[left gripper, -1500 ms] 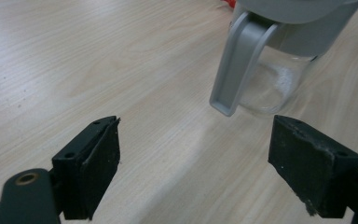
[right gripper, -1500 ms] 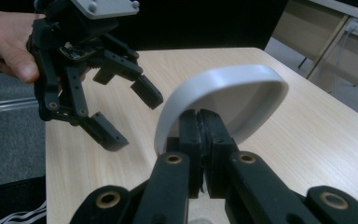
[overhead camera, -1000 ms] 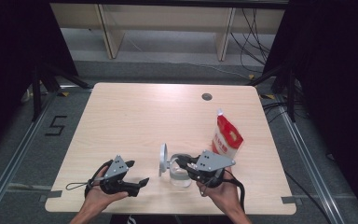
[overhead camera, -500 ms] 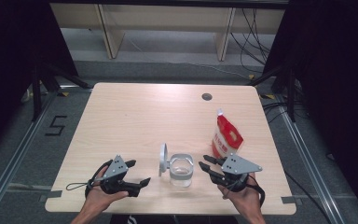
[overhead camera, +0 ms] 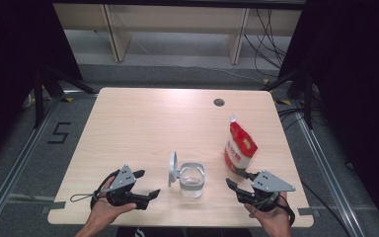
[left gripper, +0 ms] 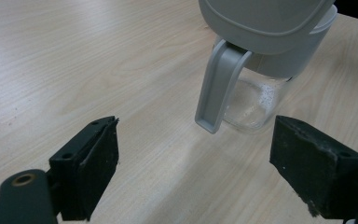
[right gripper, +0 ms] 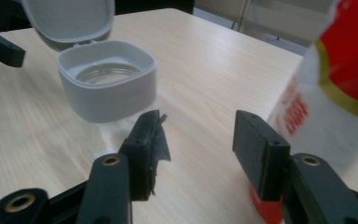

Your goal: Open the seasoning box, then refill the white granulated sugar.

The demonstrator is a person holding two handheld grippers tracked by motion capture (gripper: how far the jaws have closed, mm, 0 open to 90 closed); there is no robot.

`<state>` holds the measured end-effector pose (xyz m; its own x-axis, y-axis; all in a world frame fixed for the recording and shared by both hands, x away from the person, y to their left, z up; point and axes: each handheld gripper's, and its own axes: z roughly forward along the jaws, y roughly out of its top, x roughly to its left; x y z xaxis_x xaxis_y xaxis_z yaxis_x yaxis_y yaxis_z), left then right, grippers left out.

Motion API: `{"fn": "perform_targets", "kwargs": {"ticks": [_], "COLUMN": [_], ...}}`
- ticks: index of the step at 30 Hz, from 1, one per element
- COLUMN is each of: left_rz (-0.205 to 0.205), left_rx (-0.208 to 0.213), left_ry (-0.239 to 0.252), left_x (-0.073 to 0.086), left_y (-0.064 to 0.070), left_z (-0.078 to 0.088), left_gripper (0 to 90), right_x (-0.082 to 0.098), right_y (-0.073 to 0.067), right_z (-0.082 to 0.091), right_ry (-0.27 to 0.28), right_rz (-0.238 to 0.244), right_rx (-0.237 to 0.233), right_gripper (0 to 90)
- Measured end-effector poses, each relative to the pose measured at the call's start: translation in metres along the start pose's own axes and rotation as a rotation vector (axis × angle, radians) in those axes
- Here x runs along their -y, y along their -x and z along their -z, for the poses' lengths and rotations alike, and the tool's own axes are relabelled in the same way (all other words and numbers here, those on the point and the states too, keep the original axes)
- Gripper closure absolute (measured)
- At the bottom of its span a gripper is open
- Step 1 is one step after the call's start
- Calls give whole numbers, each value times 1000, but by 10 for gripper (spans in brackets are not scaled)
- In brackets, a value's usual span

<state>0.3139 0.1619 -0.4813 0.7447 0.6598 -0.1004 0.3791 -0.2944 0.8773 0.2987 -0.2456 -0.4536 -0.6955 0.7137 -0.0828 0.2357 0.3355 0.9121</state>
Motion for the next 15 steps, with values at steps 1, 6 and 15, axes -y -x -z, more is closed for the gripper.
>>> {"fn": "perform_targets", "kwargs": {"ticks": [1, 6, 15], "left_rz": [0, -3, -24], "left_rx": [-3, -7, -6], "left_ry": [-2, 2, 3], "left_x": [0, 1, -1], "left_y": [0, 0, 0], "left_z": [0, 3, 2], "left_gripper": [151, 152, 152], "right_x": [2, 9, 19], "right_y": [1, 10, 24], "right_z": [1, 7, 5], "right_ry": [-3, -18, -25], "right_rz": [-15, -62, -105], "right_rx": [-4, 59, 140], "right_gripper": [509, 465, 278]}}
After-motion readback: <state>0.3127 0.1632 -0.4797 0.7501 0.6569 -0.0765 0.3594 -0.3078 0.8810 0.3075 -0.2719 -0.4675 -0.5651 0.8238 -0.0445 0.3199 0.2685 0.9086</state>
